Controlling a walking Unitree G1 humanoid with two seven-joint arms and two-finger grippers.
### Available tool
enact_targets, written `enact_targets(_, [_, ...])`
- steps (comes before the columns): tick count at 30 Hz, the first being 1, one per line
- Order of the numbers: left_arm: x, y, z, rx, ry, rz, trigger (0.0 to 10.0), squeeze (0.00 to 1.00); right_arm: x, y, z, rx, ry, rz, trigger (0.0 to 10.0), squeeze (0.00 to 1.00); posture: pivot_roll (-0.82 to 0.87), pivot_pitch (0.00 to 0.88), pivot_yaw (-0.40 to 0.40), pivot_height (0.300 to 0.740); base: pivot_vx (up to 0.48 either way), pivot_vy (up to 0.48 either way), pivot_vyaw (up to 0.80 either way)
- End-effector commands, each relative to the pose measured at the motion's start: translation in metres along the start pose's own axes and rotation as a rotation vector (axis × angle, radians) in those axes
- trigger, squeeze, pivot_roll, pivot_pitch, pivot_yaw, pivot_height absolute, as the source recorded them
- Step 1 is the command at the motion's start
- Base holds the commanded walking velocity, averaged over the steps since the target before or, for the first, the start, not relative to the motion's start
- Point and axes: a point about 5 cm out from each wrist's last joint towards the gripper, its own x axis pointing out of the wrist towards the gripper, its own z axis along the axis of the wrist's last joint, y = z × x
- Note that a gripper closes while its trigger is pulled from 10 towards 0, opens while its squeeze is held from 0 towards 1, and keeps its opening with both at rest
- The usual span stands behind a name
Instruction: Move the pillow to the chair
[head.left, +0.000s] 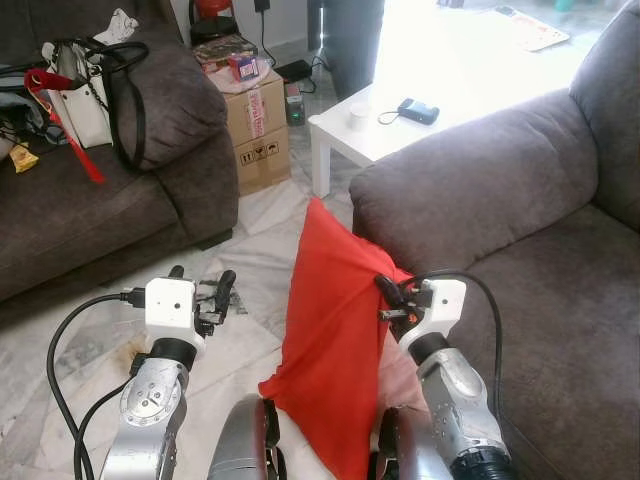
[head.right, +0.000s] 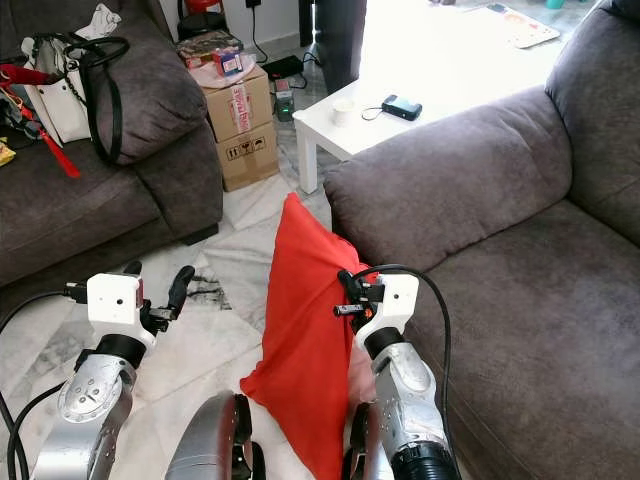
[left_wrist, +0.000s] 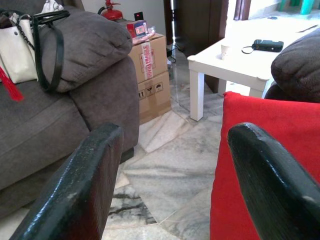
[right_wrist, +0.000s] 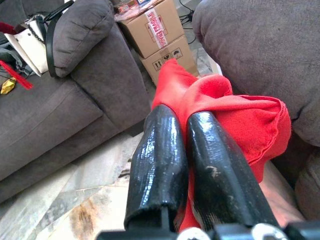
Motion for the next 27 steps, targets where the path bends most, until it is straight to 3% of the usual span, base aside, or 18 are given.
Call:
enact_targets(1, [-0.0004, 0.0002, 0.0020, 0.012, -0.011, -0.002, 10.0, 0.00, 0.0087, 0.0057, 0.0291, -0.029, -0.128, 0.035, 10.0, 0.00, 0.09, 0.138, 0.009, 0.628, 0.000, 0.000, 0.00])
enact_targets(22, [-0.0004, -0.0010, 0.0005, 0.009, -0.005, -0.009, 10.0, 0.00, 0.0086, 0.0090, 0.0278, -0.032, -0.123, 0.049, 10.0, 0.00, 0.09, 0.140, 0.009, 0.738, 0.000, 0.000, 0.00])
enact_targets(27, [0.0000, -0.0005, 0.0008, 0.010, -0.004, -0.009, 10.0, 0.00, 0.0094, 0.0093, 0.0280, -0.034, -0.121, 0.050, 10.0, 0.00, 0.09, 0.148, 0.010, 0.740, 0.000, 0.000, 0.00])
